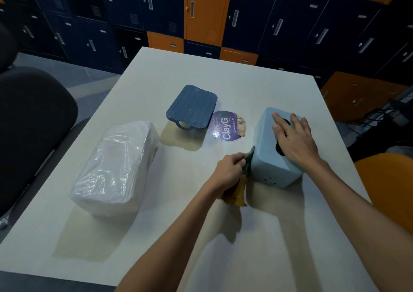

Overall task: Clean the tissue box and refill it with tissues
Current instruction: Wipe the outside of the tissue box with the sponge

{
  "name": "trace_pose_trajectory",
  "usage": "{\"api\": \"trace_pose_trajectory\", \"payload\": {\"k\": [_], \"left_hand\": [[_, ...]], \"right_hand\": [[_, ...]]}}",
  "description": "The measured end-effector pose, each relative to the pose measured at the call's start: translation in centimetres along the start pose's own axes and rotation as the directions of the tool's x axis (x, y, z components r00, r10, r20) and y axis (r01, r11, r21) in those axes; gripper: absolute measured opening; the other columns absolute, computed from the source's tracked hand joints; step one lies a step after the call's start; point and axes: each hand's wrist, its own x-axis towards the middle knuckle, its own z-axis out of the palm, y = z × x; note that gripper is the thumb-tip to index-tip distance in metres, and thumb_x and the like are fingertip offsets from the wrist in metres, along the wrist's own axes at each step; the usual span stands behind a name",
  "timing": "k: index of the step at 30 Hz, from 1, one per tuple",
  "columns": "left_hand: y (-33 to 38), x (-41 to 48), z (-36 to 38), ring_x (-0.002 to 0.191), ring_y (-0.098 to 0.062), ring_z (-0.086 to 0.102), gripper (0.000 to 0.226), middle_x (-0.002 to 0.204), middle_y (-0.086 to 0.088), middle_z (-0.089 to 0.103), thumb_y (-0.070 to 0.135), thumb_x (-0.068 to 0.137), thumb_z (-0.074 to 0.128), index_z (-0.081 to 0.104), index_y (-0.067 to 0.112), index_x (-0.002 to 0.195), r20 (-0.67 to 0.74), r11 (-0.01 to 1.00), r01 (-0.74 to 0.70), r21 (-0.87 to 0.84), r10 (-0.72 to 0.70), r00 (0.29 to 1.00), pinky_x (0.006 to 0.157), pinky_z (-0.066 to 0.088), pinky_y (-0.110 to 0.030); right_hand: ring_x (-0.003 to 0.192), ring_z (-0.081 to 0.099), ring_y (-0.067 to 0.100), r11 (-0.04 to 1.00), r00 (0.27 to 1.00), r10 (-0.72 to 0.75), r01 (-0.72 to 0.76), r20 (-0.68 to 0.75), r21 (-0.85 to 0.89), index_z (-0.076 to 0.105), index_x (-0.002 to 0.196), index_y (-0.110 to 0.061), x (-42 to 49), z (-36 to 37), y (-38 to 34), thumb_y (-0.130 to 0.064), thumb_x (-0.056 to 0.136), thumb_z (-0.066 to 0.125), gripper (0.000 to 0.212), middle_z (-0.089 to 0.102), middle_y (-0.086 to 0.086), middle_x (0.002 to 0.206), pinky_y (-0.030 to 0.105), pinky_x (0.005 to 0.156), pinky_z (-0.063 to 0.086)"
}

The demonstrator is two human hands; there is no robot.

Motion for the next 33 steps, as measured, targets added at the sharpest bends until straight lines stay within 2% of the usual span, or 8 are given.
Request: {"api": "trace_pose_trajectory", "payload": {"k": [8,12,16,19,23,28,31,33], "left_hand": [[2.8,6.0,0.4,0.122,-0.023,0.052,0.037,0.131,-0.010,0.059,0.011,0.098,0.040,0.059,0.009,0.129,-0.053,0.996,0.019,-0.092,-0.024,0.998,0.105,0.040,-0.034],[2.2,4.7,1.8,0.123,-0.013,0.051,0.038,0.134,0.000,0.058,0.012,0.100,0.039,0.057,0.016,0.133,-0.176,0.967,-0.142,-0.212,0.105,0.979,0.107,0.039,-0.029],[0.5,0.0,4.5,0.127,0.002,0.047,0.038,0.136,0.011,0.056,0.010,0.100,0.041,0.057,0.024,0.132,-0.367,0.895,-0.338,-0.292,0.222,0.903,0.109,0.035,-0.019],[-1.1,-2.9,6.2,0.130,0.006,0.042,0.042,0.140,0.013,0.051,0.004,0.100,0.040,0.052,0.022,0.136,-0.422,0.891,-0.375,-0.255,0.247,0.872,0.110,0.029,-0.011],[-1.9,-3.1,6.2,0.124,0.005,0.044,0.044,0.136,0.014,0.050,0.003,0.099,0.040,0.050,0.021,0.138,-0.426,0.946,-0.284,-0.159,0.194,0.884,0.100,0.028,-0.001],[1.5,0.4,3.4,0.125,-0.022,0.049,0.042,0.135,-0.004,0.057,0.005,0.099,0.034,0.056,0.019,0.133,-0.331,0.984,-0.092,-0.153,0.036,0.943,0.100,0.034,-0.021],[2.7,-0.5,3.8,0.122,-0.008,0.048,0.043,0.136,0.001,0.057,0.004,0.099,0.036,0.057,0.020,0.133,-0.419,0.962,-0.247,-0.114,0.179,0.890,0.095,0.030,-0.002],[1.9,-1.8,4.4,0.128,-0.003,0.043,0.047,0.141,0.001,0.052,-0.004,0.096,0.038,0.055,0.017,0.135,-0.443,0.932,-0.358,-0.052,0.300,0.845,0.104,0.026,-0.002]], "right_hand": [[0.148,-0.006,0.028,1.000,1.000,0.017,-0.018,-0.019,-0.013,0.011,0.149,-0.049,0.1,0.2,0.0,-0.054,0.100,0.017,0.050,0.005,0.004,0.162,0.049,0.117,0.007],[0.148,-0.006,0.027,0.999,0.999,0.035,-0.036,-0.029,-0.014,0.011,0.148,-0.050,0.2,0.3,0.0,-0.055,0.099,0.016,0.050,0.004,0.003,0.162,0.050,0.116,0.010],[0.148,-0.006,0.027,0.999,0.999,0.033,-0.033,-0.030,-0.005,0.012,0.148,-0.050,0.3,0.4,0.1,-0.054,0.100,0.017,0.049,0.004,0.002,0.162,0.050,0.116,0.010],[0.148,-0.007,0.027,1.000,1.000,0.019,-0.019,-0.025,-0.003,0.011,0.149,-0.049,0.3,0.4,0.2,-0.055,0.100,0.016,0.050,0.004,0.002,0.162,0.051,0.116,0.009],[0.148,-0.006,0.027,0.999,0.999,0.024,-0.024,-0.024,-0.020,0.011,0.149,-0.049,0.3,0.4,0.2,-0.055,0.100,0.016,0.050,0.004,0.003,0.162,0.051,0.117,0.008],[0.148,-0.006,0.029,0.997,0.996,0.074,-0.075,-0.044,-0.019,0.012,0.150,-0.047,0.2,0.5,-0.1,-0.055,0.100,0.015,0.051,0.004,0.003,0.162,0.054,0.115,0.012],[0.148,-0.004,0.031,0.994,0.992,0.102,-0.105,-0.071,-0.042,0.012,0.150,-0.046,0.4,0.5,-0.5,-0.054,0.100,0.015,0.051,0.004,0.006,0.162,0.056,0.114,0.014],[0.148,-0.003,0.032,0.993,0.991,0.105,-0.109,-0.078,-0.045,0.013,0.150,-0.046,0.4,0.5,-0.5,-0.053,0.100,0.015,0.050,0.005,0.006,0.162,0.056,0.114,0.013]]}}
